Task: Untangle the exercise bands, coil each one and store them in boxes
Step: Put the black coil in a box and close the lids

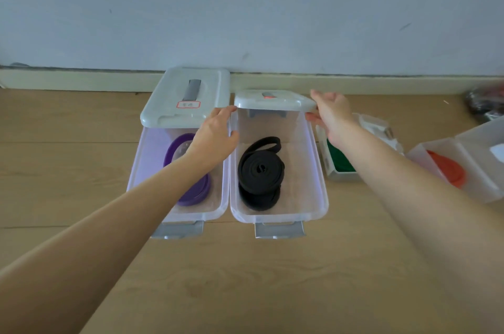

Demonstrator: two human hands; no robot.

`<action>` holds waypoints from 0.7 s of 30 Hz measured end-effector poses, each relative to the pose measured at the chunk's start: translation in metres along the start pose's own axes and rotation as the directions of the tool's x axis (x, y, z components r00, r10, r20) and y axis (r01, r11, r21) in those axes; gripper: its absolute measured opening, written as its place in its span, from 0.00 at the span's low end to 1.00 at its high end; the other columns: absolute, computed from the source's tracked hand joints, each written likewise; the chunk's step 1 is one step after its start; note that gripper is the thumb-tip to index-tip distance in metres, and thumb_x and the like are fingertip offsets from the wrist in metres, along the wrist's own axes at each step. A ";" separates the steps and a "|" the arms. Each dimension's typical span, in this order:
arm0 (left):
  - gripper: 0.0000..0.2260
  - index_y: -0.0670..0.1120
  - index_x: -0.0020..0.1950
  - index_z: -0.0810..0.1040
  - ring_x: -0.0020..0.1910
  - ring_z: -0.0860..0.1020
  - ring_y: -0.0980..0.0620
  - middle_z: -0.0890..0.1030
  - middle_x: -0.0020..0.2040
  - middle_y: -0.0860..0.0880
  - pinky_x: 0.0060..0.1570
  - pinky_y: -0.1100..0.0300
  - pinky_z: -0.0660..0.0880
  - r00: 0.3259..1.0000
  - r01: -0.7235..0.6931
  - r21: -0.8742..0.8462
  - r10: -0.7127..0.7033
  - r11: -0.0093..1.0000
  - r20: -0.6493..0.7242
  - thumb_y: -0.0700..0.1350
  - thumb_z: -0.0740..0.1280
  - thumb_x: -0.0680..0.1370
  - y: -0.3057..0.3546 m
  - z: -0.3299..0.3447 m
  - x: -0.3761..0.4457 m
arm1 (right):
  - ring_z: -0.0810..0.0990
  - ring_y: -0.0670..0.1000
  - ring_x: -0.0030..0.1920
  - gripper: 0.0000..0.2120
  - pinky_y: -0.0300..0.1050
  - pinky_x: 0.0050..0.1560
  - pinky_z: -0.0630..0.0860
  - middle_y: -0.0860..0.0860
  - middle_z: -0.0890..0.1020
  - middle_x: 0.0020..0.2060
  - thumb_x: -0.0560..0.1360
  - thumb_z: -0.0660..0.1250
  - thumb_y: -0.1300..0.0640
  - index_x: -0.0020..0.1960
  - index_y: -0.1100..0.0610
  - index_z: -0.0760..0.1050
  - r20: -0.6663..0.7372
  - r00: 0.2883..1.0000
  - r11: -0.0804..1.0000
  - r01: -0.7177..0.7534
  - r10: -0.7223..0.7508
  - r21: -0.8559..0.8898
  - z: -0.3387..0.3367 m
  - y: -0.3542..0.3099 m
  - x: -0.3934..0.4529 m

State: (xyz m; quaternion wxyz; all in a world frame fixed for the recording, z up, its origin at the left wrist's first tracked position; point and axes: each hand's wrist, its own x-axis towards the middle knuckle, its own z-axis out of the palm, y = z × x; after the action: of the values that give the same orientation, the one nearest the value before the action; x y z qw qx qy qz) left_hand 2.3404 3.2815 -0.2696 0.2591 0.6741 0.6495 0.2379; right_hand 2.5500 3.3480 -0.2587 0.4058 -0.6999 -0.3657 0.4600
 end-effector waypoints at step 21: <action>0.16 0.49 0.68 0.70 0.60 0.71 0.54 0.74 0.65 0.52 0.56 0.65 0.62 0.980 0.197 -0.255 -0.194 0.947 0.040 0.49 0.55 0.81 -0.021 0.018 -0.060 | 0.80 0.51 0.53 0.20 0.42 0.49 0.76 0.54 0.81 0.54 0.73 0.59 0.71 0.63 0.60 0.72 0.059 0.998 0.972 -0.021 0.007 0.232 -0.034 0.084 -0.122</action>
State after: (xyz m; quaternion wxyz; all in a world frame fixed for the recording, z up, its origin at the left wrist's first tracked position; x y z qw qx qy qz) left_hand 2.3345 3.2217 -0.2961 0.3714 0.5687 0.6747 0.2887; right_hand 2.5561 3.1983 -0.2835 0.4712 -0.6366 -0.3159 0.5224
